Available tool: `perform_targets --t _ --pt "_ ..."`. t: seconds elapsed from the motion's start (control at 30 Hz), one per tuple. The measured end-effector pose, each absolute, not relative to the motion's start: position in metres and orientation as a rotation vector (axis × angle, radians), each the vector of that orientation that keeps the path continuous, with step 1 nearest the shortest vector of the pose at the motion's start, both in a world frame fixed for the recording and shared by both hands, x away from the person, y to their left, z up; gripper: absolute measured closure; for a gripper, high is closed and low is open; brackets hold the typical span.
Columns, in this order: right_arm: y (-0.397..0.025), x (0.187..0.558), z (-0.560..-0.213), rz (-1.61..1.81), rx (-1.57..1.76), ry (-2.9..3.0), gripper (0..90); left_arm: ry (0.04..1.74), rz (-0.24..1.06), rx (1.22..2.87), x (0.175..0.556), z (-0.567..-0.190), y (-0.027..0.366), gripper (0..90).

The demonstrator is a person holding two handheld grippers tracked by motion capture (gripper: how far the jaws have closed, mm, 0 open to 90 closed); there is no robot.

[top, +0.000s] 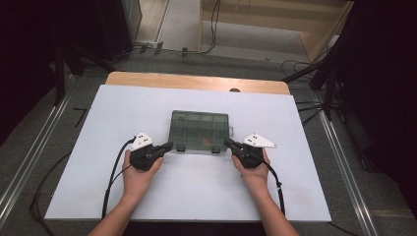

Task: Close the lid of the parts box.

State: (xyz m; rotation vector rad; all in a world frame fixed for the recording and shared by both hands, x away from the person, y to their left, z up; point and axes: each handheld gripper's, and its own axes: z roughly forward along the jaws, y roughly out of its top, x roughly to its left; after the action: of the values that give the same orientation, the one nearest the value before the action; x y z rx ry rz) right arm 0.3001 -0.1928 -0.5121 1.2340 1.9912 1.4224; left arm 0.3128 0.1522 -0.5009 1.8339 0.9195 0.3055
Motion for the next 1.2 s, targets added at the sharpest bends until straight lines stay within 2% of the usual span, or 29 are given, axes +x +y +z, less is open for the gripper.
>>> perform_targets --t 0.1,0.13,0.23,0.3,0.37,0.5,0.57,0.6,1.2 --pt "-0.195 0.301 -0.511 1.434 1.237 1.993 87.5 0.894 0.317 1.814 0.310 -0.498 0.156 88.3" --pt "-0.196 0.301 -0.511 1.445 1.242 1.991 87.3 0.888 0.320 1.811 0.309 -0.497 0.157 83.0" --pt "-0.200 0.300 -0.508 1.486 1.238 1.972 75.5 0.861 0.348 1.780 0.304 -0.494 0.160 71.5" --pt "-0.202 0.298 -0.505 1.521 1.213 1.964 63.3 0.848 0.357 1.771 0.302 -0.492 0.162 60.0" --pt "-0.204 0.296 -0.501 1.527 1.208 1.939 47.2 0.852 0.353 1.753 0.302 -0.490 0.166 44.4" --pt "-0.208 0.294 -0.495 1.536 1.199 1.927 10.1 0.837 0.342 1.753 0.301 -0.489 0.171 11.6" --pt "-0.210 0.292 -0.492 1.536 1.191 1.926 0.0 0.800 0.319 1.761 0.299 -0.489 0.174 6.0" --pt "-0.212 0.290 -0.491 1.549 1.184 1.921 0.0 0.794 0.315 1.763 0.298 -0.489 0.175 0.0" --pt "-0.245 0.261 -0.487 1.528 1.186 1.885 0.0 0.791 0.362 1.757 0.285 -0.481 0.205 0.0"
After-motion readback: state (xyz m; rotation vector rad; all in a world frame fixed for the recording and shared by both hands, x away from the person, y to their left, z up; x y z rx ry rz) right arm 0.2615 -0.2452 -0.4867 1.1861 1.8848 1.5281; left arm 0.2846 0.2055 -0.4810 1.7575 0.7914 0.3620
